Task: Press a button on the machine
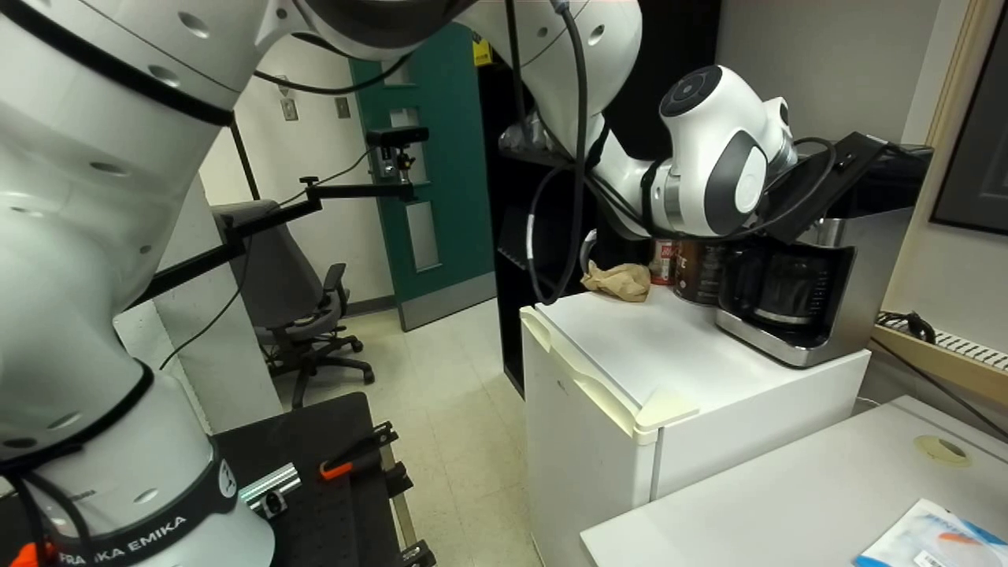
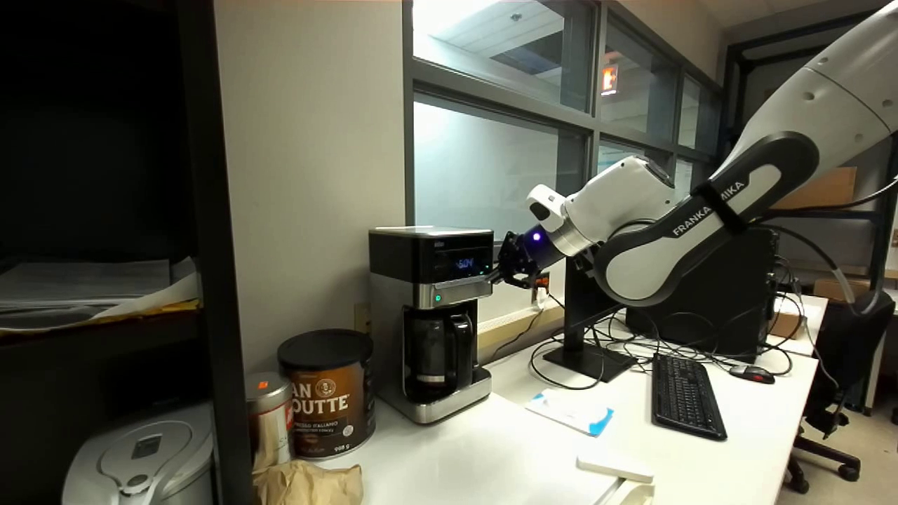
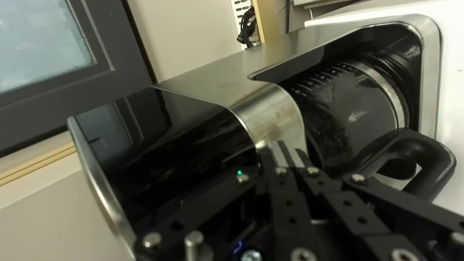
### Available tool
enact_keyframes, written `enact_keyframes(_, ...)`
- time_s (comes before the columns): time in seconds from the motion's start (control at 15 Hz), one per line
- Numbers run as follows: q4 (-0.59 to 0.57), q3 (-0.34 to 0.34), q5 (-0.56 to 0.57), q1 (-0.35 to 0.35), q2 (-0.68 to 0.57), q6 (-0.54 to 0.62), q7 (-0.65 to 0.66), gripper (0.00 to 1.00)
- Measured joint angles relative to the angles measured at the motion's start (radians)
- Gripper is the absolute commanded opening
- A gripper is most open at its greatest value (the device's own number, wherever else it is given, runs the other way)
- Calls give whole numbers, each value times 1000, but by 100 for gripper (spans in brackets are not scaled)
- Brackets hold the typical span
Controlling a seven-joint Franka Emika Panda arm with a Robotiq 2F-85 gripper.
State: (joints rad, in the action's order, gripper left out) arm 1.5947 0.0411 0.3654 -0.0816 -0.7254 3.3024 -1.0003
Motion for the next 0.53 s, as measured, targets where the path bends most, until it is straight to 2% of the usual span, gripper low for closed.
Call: enact_keyframes(0.53, -52, -19, 13, 17, -39, 0, 9, 0)
